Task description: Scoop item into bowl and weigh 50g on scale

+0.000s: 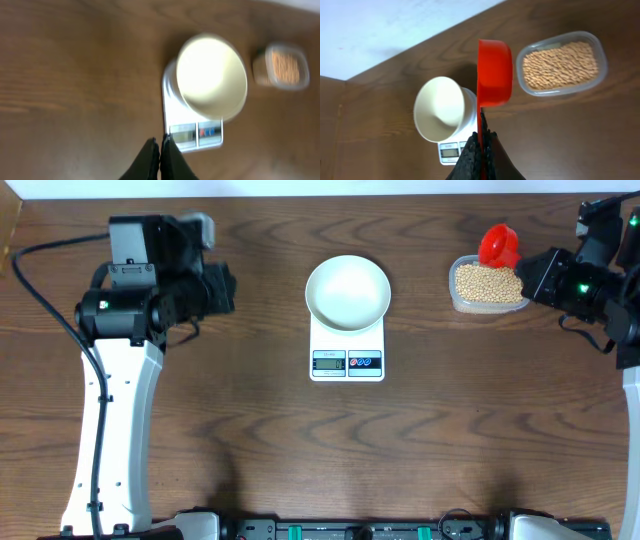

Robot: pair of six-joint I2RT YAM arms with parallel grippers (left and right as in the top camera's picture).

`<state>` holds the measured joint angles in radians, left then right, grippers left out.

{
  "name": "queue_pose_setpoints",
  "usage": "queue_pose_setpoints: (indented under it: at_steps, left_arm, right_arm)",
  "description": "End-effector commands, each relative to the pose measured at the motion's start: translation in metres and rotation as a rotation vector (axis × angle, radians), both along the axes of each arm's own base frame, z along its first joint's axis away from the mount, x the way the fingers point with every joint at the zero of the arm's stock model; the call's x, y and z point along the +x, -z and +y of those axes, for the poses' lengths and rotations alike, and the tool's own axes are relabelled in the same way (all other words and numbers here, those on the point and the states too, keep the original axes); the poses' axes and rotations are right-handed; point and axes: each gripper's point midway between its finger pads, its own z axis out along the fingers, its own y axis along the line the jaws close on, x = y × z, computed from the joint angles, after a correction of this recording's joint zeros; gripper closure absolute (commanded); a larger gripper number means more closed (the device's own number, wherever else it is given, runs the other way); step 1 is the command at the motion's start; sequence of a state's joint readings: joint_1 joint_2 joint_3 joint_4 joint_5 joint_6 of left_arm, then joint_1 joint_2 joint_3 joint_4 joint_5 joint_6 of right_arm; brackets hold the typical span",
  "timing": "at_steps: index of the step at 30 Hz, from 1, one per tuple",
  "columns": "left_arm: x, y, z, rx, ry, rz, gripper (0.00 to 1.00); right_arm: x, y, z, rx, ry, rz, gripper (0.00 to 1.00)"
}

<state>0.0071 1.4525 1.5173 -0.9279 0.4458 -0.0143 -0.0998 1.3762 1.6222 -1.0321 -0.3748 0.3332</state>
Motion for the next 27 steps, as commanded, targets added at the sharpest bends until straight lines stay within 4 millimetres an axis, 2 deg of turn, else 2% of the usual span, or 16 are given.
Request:
queue_pose_setpoints:
  at_steps: [1, 6, 11, 15, 19, 20, 21, 22, 23, 24, 27]
  left_arm:
    - [-0.025, 0.009, -0.021, 0.077, 0.251, 0.014, 0.93]
    - [-0.055, 0.027, -0.033, 0.181, 0.358, 0.111, 0.91]
    - [-0.079, 0.034, -0.051, 0.218, 0.507, 0.15, 0.86]
    - [-0.083, 0.035, -0.058, 0.245, 0.59, 0.119, 0.86]
    - [-0.071, 0.033, -0.062, 0.249, 0.589, 0.074, 0.83]
    - [-0.068, 0.033, -0.063, 0.25, 0.587, 0.064, 0.71]
    - [-0.065, 0.034, -0.063, 0.247, 0.581, 0.058, 0.65]
    - [-0.063, 0.033, -0.064, 0.244, 0.574, 0.055, 0.53]
    - [-0.061, 0.034, -0.064, 0.245, 0.573, 0.053, 0.2]
    - [-0.061, 0.034, -0.064, 0.245, 0.573, 0.054, 0.08]
    - [-0.061, 0.035, -0.064, 0.245, 0.574, 0.056, 0.07]
  right_arm:
    - [0.001, -0.005, -0.012, -0.048, 0.046, -0.012, 0.99]
    - [0.002, -0.005, -0.015, -0.079, 0.043, -0.017, 0.99]
    - [0.005, -0.001, -0.021, -0.126, 0.044, -0.015, 0.99]
    - [0.009, 0.006, -0.021, -0.144, 0.023, -0.003, 0.99]
    - [0.015, 0.016, -0.022, -0.156, 0.005, 0.019, 0.99]
    - [0.016, 0.018, -0.022, -0.154, 0.003, 0.025, 0.99]
    - [0.016, 0.02, -0.021, -0.153, 0.001, 0.031, 0.99]
    - [0.017, 0.021, -0.021, -0.154, 0.0, 0.035, 0.99]
    - [0.018, 0.022, -0.022, -0.161, -0.008, 0.033, 0.99]
    - [0.019, 0.022, -0.022, -0.166, -0.012, 0.031, 0.99]
    - [0.021, 0.021, -0.022, -0.172, -0.016, 0.02, 0.99]
